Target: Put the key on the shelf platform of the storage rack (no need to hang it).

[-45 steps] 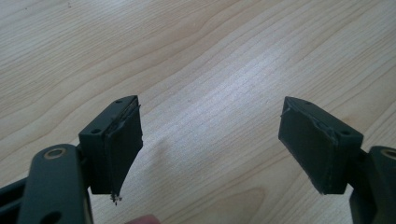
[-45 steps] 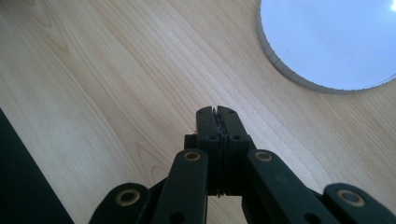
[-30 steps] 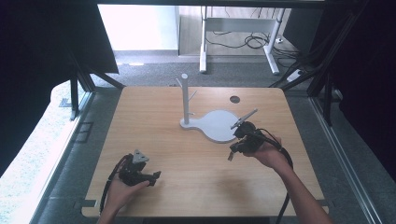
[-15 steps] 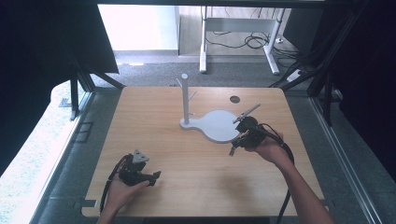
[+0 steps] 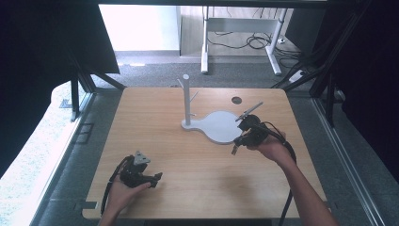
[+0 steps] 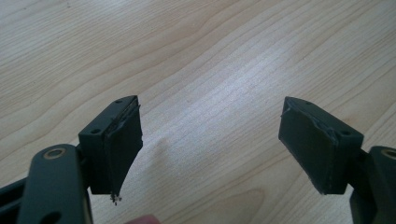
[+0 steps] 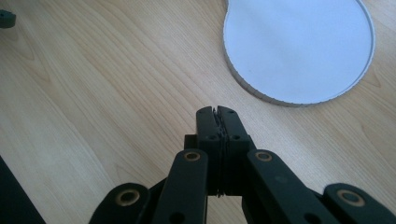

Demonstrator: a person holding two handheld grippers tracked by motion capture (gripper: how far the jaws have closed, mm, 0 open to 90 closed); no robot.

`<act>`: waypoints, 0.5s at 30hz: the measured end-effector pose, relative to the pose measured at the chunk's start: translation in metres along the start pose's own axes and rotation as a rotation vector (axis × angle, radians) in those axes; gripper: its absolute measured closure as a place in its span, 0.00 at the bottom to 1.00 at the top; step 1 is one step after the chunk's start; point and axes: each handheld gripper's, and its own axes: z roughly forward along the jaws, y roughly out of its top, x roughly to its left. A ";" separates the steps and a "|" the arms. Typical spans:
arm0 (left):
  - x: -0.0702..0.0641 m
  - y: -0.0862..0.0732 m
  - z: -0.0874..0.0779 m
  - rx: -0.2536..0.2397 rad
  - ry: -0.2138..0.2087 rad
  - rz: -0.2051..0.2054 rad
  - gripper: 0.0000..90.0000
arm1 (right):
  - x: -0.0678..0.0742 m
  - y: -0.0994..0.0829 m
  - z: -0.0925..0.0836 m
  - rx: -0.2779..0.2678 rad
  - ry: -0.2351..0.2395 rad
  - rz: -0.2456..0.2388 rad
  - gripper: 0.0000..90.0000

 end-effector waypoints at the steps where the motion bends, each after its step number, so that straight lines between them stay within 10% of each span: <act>1: 0.000 0.000 0.000 0.000 -0.002 0.002 0.24 | 0.000 0.000 0.000 -0.001 0.000 -0.001 0.99; 15: -0.003 0.001 0.002 0.007 -0.003 0.009 0.24 | -0.006 0.002 0.001 0.002 0.006 0.003 0.99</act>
